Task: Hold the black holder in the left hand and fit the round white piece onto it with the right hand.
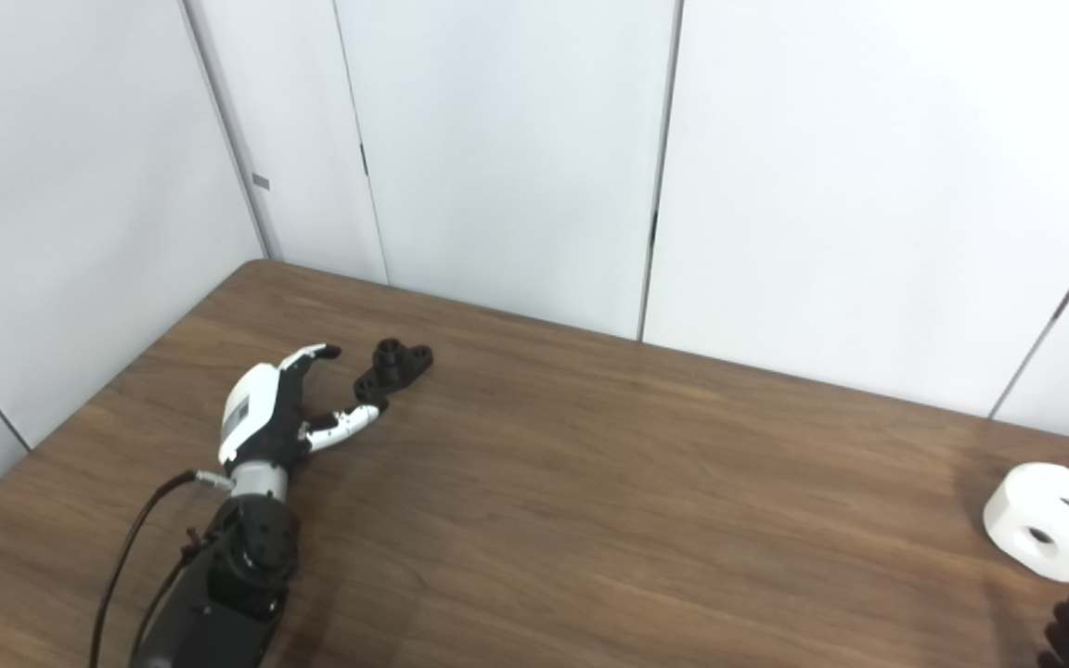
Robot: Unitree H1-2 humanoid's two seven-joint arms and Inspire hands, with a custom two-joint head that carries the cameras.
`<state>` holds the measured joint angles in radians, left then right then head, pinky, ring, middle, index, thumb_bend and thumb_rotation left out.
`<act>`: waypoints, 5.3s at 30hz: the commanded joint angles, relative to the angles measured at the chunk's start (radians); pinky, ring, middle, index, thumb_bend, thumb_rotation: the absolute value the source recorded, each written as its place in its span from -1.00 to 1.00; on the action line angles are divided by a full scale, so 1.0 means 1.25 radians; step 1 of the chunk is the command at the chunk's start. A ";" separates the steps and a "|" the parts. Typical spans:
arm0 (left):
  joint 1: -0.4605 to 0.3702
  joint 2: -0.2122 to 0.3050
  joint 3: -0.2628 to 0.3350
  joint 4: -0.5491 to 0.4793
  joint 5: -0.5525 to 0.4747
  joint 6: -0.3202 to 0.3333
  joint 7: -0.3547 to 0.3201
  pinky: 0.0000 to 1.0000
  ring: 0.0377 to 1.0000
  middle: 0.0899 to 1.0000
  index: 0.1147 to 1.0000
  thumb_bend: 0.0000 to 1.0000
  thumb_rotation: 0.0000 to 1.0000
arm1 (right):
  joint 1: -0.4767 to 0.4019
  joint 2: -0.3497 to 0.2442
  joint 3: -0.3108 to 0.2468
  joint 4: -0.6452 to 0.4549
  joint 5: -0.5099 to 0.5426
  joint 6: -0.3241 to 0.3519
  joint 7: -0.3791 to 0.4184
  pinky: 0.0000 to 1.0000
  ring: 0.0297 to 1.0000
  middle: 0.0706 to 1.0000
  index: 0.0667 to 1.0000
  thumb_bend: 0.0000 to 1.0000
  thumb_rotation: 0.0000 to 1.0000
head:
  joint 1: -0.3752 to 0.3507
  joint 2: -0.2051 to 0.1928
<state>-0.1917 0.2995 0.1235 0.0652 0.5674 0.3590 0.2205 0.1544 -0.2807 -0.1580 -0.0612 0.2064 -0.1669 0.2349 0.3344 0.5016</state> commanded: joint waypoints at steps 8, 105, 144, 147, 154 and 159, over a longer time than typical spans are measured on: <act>-0.086 0.031 -0.026 0.055 0.025 0.003 0.038 0.84 0.85 0.75 0.50 0.64 -0.30 | 0.062 0.031 0.019 0.036 0.000 0.009 -0.003 1.00 1.00 1.00 1.00 0.26 1.00 | -0.006 0.005; 0.076 0.010 -0.211 -0.149 0.046 0.014 -0.119 0.62 0.81 0.67 -0.15 0.02 -0.90 | 0.066 0.049 0.034 -0.003 -0.053 0.002 -0.017 1.00 1.00 0.99 1.00 0.33 1.00 | -0.101 0.068; 0.239 -0.054 -0.413 -0.225 0.006 -0.221 -0.266 0.57 0.81 0.66 -0.15 0.02 -0.90 | 0.090 0.084 0.089 -0.153 -0.133 0.147 -0.093 1.00 1.00 0.95 1.00 0.35 1.00 | -0.306 0.210; 0.237 -0.054 -0.431 -0.216 -0.001 -0.234 -0.281 0.58 0.82 0.68 -0.15 0.02 -0.90 | 0.094 0.083 0.092 -0.165 -0.137 0.158 -0.098 1.00 1.00 0.95 1.00 0.33 1.00 | -0.312 0.216; 0.232 -0.044 -0.462 -0.190 -0.020 -0.266 -0.300 0.72 0.85 0.70 -0.15 0.02 -0.90 | 0.097 0.080 0.094 -0.178 -0.136 0.171 -0.103 1.00 1.00 0.94 1.00 0.37 1.00 | -0.319 0.228; 0.230 -0.032 -0.472 -0.178 0.018 -0.271 -0.298 0.86 0.86 0.68 -0.15 0.02 -0.90 | 0.098 0.076 0.094 -0.185 -0.131 0.177 -0.100 1.00 1.00 0.95 1.00 0.37 1.00 | -0.321 0.230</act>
<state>0.0691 0.2344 -0.4537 -0.2132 0.5685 -0.0147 -0.0920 0.2542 -0.1829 -0.0538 -0.2826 0.0447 0.0229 0.0968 -0.0660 0.7885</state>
